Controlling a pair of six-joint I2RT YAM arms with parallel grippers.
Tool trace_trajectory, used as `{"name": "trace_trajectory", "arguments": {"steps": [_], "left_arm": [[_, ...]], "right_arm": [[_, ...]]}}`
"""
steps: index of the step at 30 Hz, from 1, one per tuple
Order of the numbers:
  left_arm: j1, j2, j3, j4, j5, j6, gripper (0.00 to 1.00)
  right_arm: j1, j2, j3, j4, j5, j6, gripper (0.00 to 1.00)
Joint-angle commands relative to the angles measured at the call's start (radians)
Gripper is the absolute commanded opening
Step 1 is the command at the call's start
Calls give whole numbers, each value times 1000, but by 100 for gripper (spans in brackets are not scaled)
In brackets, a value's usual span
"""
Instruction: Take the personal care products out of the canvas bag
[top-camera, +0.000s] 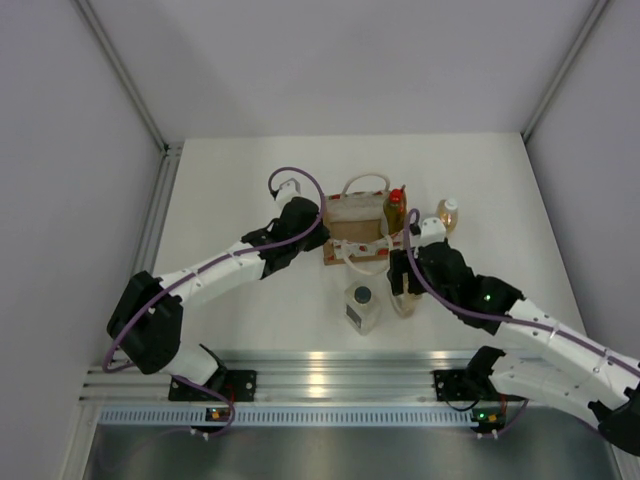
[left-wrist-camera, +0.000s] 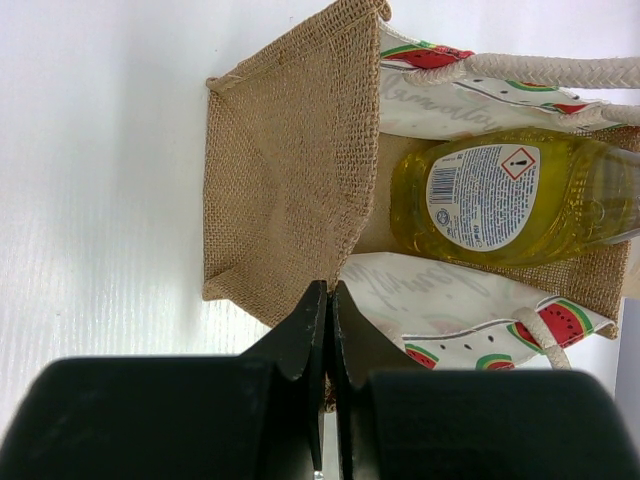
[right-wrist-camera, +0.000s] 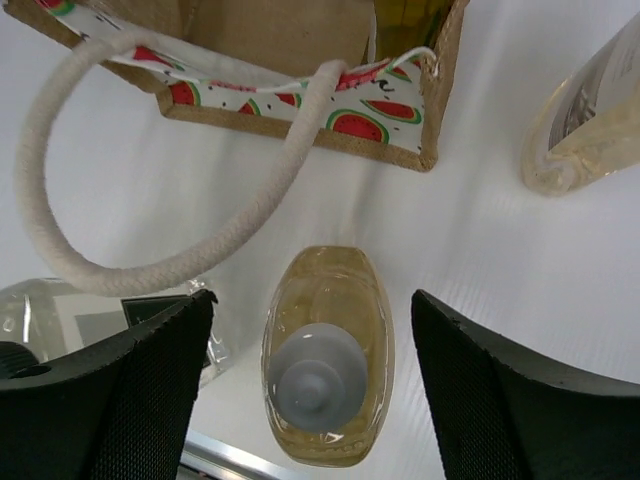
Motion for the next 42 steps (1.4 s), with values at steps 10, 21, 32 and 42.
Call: {"name": "trace_trajectory", "arguments": {"steps": [10, 21, 32, 42], "left_arm": [[-2, -11, 11, -28, 22, -8, 0], [-2, -13, 3, -28, 13, 4, 0], [-2, -10, 3, -28, 15, 6, 0], [-2, -10, 0, -28, 15, 6, 0]], "right_arm": [[-138, 226, 404, -20, 26, -73, 74], [-270, 556, 656, -20, -31, -130, 59], [-296, 696, 691, -18, -31, -134, 52], [-319, 784, 706, -17, -55, -131, 51]]}}
